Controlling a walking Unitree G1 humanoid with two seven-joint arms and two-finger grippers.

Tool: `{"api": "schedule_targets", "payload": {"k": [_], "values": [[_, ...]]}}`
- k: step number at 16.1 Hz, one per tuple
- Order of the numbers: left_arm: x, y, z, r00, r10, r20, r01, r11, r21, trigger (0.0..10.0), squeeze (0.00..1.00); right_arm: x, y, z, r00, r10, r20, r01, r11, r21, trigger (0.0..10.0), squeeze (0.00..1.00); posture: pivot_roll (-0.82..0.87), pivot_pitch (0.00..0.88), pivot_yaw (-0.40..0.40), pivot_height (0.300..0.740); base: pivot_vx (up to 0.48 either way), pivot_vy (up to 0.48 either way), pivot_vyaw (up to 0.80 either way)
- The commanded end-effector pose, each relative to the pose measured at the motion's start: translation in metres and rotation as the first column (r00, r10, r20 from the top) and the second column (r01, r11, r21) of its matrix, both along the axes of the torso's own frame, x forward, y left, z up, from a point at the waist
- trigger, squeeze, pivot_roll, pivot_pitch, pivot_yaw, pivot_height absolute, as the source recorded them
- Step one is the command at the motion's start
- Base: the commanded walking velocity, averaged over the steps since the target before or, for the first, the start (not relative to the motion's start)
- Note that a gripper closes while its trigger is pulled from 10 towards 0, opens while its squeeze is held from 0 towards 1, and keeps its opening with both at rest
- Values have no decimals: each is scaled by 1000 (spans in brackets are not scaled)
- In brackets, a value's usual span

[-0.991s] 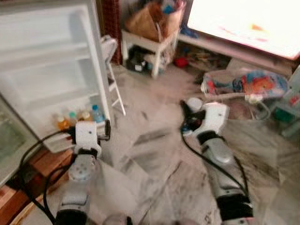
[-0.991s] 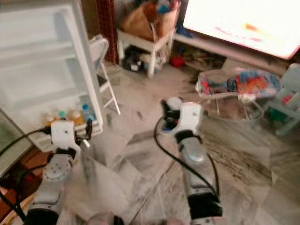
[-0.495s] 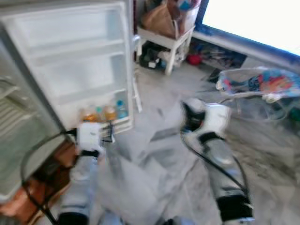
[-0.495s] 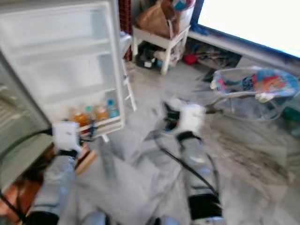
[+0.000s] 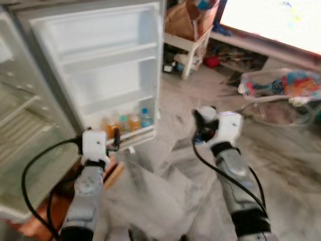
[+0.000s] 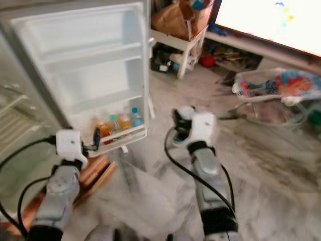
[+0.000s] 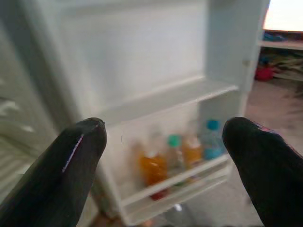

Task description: Restocking fridge

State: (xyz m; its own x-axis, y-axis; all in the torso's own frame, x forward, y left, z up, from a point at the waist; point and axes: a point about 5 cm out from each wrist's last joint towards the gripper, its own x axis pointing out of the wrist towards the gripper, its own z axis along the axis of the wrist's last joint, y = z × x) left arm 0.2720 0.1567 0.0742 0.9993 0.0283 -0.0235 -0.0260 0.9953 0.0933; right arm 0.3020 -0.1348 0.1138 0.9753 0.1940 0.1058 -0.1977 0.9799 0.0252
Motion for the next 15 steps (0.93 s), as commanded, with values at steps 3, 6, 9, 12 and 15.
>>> {"api": "schedule_targets", "payload": {"k": [3, 6, 9, 12, 15], "values": [[1, -10, 1, 1000, -24, 1, 24, 1000, -10, 10000, 0, 1, -16, 7, 997, -59, 41, 60, 998, -16, 10000, 0, 118, 42, -58, 740, 0, 480, 0], [1, -9, 1, 1000, -27, 1, 27, 1000, -7, 10000, 0, 1, -16, 8, 997, -62, 51, 64, 998, -28, 10000, 0, 120, 43, -56, 740, 0, 480, 0], [1, -12, 4, 998, -53, 29, 54, 999, -8, 10000, 0, 2, -18, 9, 995, -80, 63, 83, 995, -57, 10000, 0, 120, 42, -54, 740, 0, 97, 531], [-1, -18, 8, 990, -132, 49, 134, 990, -43, 10000, 0, 3, -21, 8, 992, -107, 63, 111, 992, -65, 10000, 0, 119, 45, -52, 740, 0, 0, 577], [-3, -21, 8, 984, -167, 54, 170, 983, -64, 10000, 0, 3, -25, 9, 986, -150, 71, 154, 987, -54, 10000, 0, 119, 45, -54, 740, 0, 0, 146]]}}
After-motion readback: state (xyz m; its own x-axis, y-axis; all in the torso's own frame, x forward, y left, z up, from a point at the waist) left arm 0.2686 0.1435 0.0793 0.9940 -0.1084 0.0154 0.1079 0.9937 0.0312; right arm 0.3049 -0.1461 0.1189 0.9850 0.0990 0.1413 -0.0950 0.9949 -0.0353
